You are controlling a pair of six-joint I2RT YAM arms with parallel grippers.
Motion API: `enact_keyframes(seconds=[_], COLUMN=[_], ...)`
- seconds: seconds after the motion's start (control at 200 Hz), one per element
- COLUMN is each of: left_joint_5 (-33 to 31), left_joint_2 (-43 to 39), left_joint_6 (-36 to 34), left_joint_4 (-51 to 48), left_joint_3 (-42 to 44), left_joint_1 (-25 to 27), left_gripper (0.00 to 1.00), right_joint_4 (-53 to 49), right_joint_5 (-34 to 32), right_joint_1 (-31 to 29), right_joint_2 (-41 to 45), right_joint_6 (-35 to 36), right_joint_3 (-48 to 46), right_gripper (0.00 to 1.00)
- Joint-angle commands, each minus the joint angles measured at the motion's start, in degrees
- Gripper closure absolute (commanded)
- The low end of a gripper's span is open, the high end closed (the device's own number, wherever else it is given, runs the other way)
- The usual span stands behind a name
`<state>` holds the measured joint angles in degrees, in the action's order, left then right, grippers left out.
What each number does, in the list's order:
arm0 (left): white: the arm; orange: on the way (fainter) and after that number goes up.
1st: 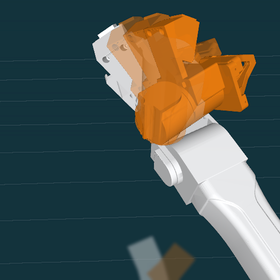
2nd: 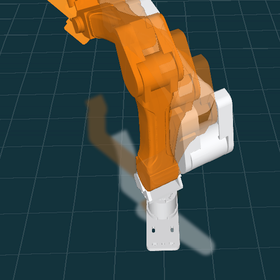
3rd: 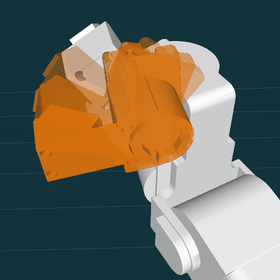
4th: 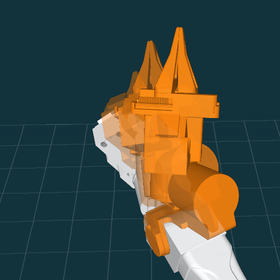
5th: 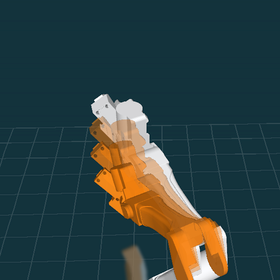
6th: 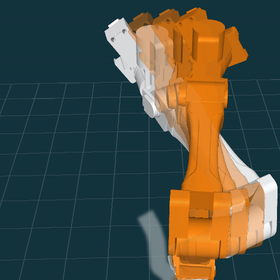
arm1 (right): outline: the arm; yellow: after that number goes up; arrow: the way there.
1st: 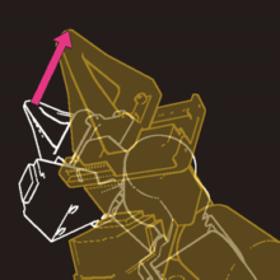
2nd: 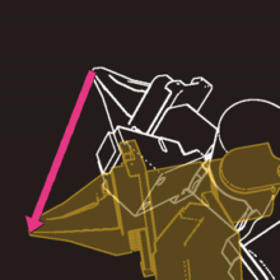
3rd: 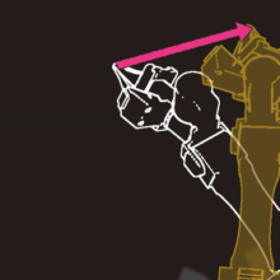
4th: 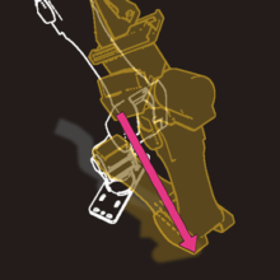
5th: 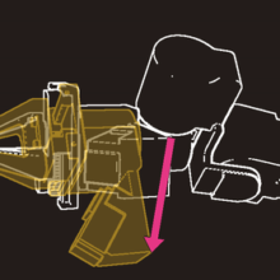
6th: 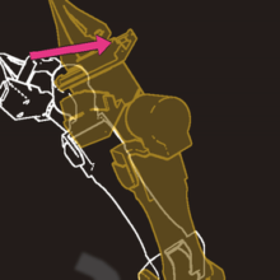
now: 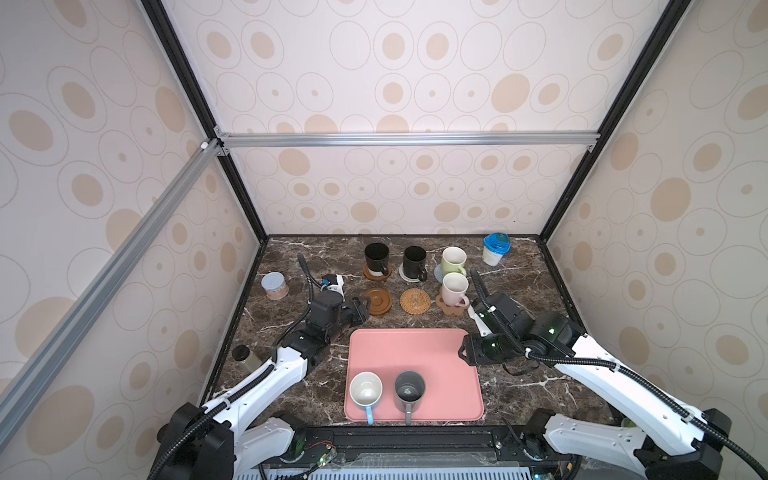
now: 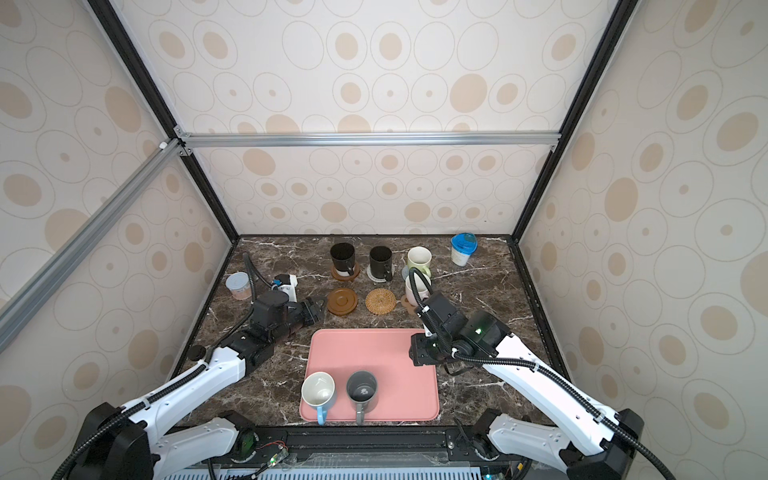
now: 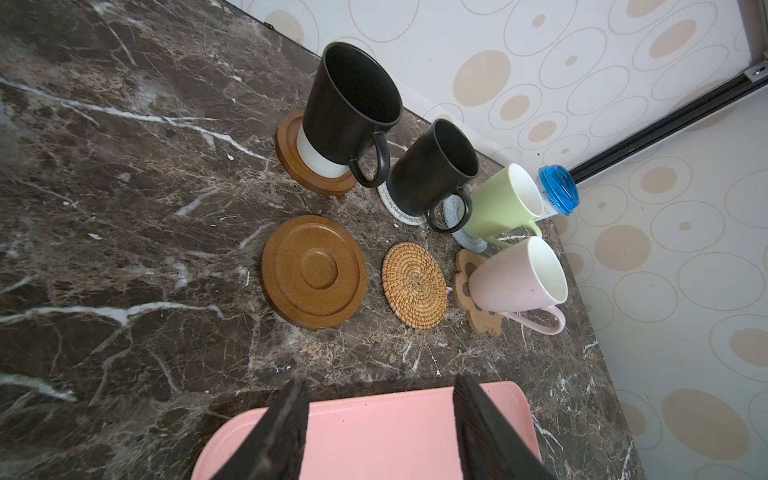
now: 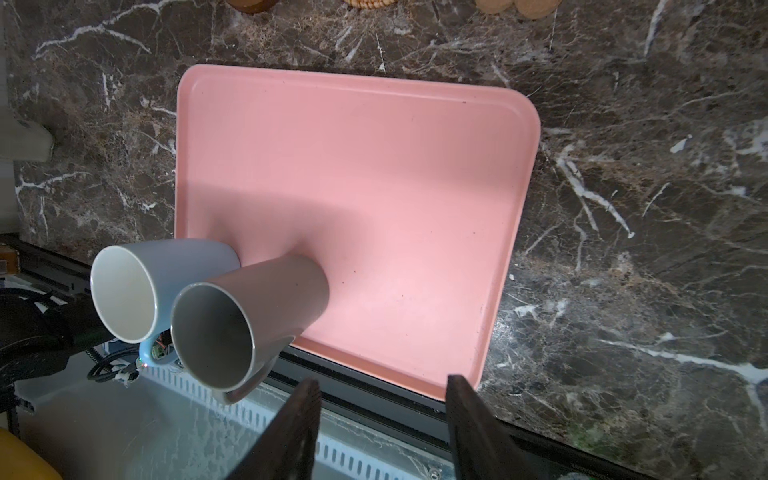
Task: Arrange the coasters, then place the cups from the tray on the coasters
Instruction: 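Draw the right gripper back and move it over the grey mug on the tray, then lower the right gripper into the grey mug at the tray's near edge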
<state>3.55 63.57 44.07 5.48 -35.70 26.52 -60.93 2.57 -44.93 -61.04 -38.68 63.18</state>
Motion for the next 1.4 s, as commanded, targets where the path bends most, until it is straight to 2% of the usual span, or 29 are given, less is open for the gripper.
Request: enact_keyframes(seconds=[0.0, 0.275, 0.41, 0.535, 1.391], left_joint_5=[-0.6, -1.2, -1.7, -2.1, -2.5], left_joint_2=[-1.2, -3.1, -4.0, -4.4, -8.5], left_joint_6=[-0.6, 0.3, 0.6, 0.7, 1.0], left_joint_4=[-0.1, -0.5, -0.7, -0.9, -4.0], left_joint_3=[-1.5, -0.1, 0.4, 0.8, 2.8], left_joint_1=[0.1, 0.2, 0.2, 0.2, 0.1], left_gripper=[0.43, 0.43, 0.43, 0.43, 0.43], right_joint_4=[-1.3, -1.0, -1.3, -0.1, 1.1], right_joint_5=[-1.4, -5.1, -5.2, -5.1, -3.8], right_joint_1=[-3.7, -16.6, -20.9, -24.5, -32.7], right_joint_2=[-0.9, -7.3, -10.8, -13.0, -26.0], right_joint_6=[-4.6, -11.5, -13.6, -14.3, -13.1], right_joint_3=[1.8, 4.2, 5.8, 6.8, 11.8], right_gripper=[0.47, 0.41, 0.31, 0.30, 0.29])
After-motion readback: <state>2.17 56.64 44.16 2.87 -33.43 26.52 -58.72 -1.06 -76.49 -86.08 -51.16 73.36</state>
